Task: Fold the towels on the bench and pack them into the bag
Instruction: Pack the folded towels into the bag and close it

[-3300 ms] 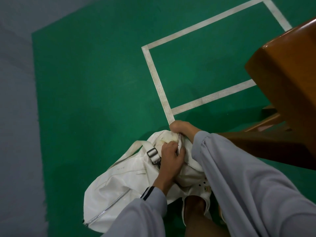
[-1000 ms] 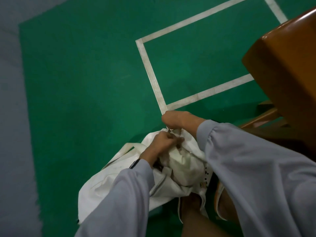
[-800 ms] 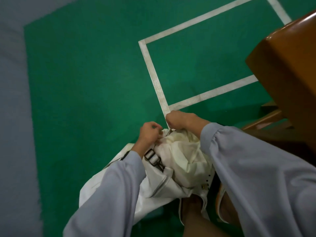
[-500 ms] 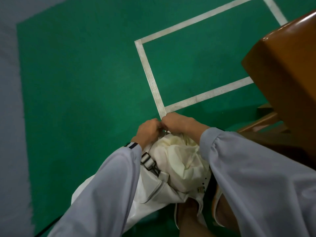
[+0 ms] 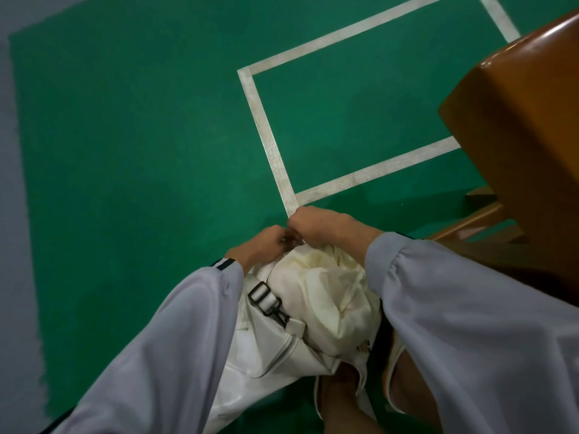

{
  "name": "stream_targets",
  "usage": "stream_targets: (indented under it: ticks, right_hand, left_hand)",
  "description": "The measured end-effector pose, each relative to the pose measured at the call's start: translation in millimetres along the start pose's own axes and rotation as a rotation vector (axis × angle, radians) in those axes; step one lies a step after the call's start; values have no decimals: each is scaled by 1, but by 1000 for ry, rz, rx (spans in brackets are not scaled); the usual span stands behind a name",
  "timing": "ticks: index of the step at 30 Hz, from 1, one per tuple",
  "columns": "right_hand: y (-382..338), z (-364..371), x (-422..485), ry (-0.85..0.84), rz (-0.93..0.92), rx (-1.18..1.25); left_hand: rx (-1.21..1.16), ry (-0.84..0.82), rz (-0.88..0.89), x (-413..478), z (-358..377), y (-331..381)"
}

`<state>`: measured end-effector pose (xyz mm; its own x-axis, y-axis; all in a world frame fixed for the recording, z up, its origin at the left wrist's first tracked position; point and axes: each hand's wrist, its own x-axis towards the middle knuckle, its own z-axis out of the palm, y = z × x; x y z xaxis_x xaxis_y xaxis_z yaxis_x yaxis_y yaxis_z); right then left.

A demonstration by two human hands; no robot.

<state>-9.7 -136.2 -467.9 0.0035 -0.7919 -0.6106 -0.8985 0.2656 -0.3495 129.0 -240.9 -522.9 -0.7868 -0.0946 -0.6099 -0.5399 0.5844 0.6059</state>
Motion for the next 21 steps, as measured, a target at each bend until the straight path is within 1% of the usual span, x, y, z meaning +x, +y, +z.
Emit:
stream_targets:
  ticks: [2, 7, 9, 11, 15, 19, 21]
  right_hand:
    - [0, -1, -1, 7, 4, -8]
    - [-6, -7, -2, -4, -16, -32]
    - [-9, -10, -3, 6, -11, -39]
    - [-9, -10, -3, 9, 13, -25]
    - [-5, -11, -3, -5, 36, 7]
    - [-7, -17, -5, -41, -12, -52]
    - [-10, -20, -8, -57, -48, -105]
  left_hand:
    - [0, 37, 10, 0, 4, 1]
    - [5, 207, 27, -10, 18, 1]
    - [12, 242, 1, -9, 19, 3]
    - [7, 253, -42, -6, 20, 4]
    - [21, 248, -66, -3, 23, 7]
    - [14, 259, -97, 1, 25, 7]
    - [22, 244, -139, 4, 24, 8]
